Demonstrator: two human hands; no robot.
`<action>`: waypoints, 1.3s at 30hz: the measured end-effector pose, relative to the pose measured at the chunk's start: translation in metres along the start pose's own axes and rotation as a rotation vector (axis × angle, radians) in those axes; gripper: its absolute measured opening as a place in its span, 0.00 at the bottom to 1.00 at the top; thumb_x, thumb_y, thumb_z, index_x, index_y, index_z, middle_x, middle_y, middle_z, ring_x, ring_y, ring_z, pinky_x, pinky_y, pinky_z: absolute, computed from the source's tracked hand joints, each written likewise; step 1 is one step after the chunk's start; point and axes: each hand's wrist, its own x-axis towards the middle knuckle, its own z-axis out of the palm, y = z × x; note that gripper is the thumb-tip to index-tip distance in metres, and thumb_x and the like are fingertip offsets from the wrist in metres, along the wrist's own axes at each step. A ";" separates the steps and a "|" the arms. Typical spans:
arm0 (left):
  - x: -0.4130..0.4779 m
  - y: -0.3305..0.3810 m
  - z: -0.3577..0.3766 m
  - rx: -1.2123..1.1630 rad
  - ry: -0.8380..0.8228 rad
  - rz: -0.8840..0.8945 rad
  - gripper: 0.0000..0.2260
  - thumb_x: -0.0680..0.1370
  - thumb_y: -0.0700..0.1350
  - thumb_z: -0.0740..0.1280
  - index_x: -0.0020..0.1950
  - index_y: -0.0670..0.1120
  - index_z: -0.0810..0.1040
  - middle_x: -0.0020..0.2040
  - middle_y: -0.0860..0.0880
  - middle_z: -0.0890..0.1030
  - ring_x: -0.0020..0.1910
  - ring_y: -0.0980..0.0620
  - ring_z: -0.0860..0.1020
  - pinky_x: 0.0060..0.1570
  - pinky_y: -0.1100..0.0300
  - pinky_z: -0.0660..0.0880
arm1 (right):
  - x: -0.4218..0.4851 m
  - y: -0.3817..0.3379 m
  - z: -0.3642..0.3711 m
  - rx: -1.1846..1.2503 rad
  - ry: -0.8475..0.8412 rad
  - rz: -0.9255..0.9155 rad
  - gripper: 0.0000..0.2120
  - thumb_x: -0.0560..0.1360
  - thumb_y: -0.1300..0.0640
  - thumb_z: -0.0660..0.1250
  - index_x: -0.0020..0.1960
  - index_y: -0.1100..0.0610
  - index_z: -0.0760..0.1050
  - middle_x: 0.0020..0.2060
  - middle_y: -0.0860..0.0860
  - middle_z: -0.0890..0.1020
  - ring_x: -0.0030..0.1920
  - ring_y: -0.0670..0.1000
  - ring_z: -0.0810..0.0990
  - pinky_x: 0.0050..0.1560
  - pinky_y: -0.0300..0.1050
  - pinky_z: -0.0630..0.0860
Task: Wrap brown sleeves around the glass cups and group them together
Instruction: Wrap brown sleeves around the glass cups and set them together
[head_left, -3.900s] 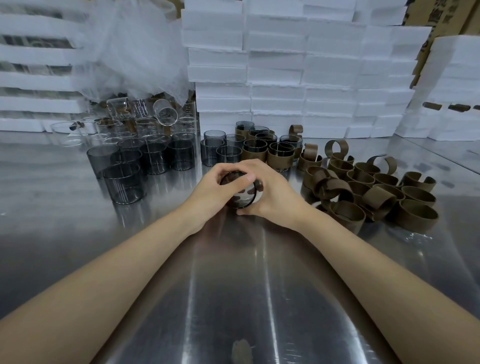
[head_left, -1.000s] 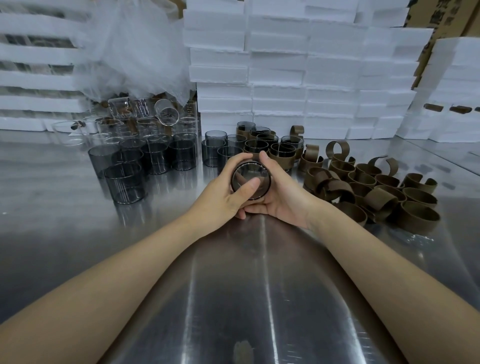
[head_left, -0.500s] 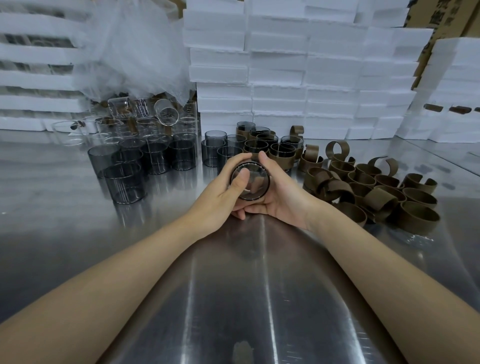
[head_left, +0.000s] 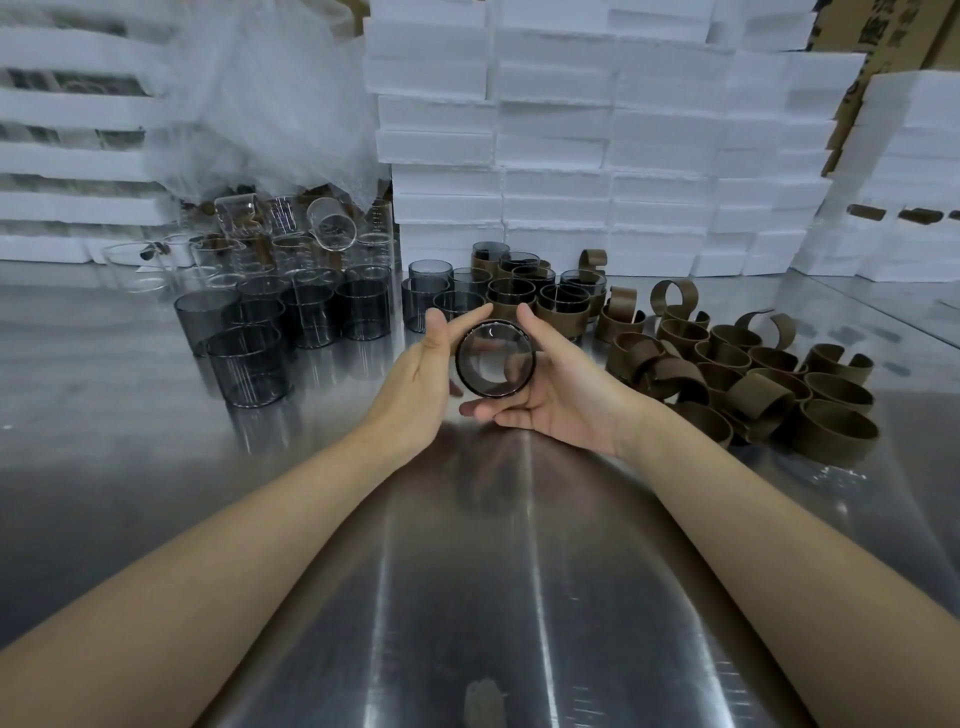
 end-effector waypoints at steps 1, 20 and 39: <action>-0.001 0.002 0.001 0.009 -0.018 0.009 0.29 0.77 0.65 0.43 0.71 0.60 0.70 0.63 0.62 0.77 0.63 0.61 0.74 0.55 0.81 0.64 | 0.000 0.000 0.000 0.006 0.005 0.003 0.29 0.75 0.31 0.56 0.54 0.53 0.82 0.47 0.53 0.85 0.47 0.54 0.85 0.43 0.39 0.79; 0.004 0.005 0.004 0.035 0.025 0.133 0.08 0.77 0.56 0.64 0.54 0.59 0.76 0.47 0.65 0.81 0.48 0.65 0.79 0.47 0.74 0.72 | -0.002 0.000 0.003 -0.165 0.003 -0.016 0.27 0.77 0.32 0.53 0.63 0.50 0.73 0.49 0.61 0.84 0.48 0.58 0.85 0.58 0.47 0.79; 0.001 0.005 0.004 0.096 0.089 0.096 0.19 0.68 0.57 0.76 0.57 0.55 0.77 0.49 0.62 0.82 0.51 0.65 0.79 0.50 0.73 0.71 | 0.000 0.002 -0.001 -0.171 -0.060 0.022 0.34 0.79 0.33 0.46 0.64 0.58 0.74 0.51 0.66 0.83 0.55 0.57 0.83 0.48 0.39 0.78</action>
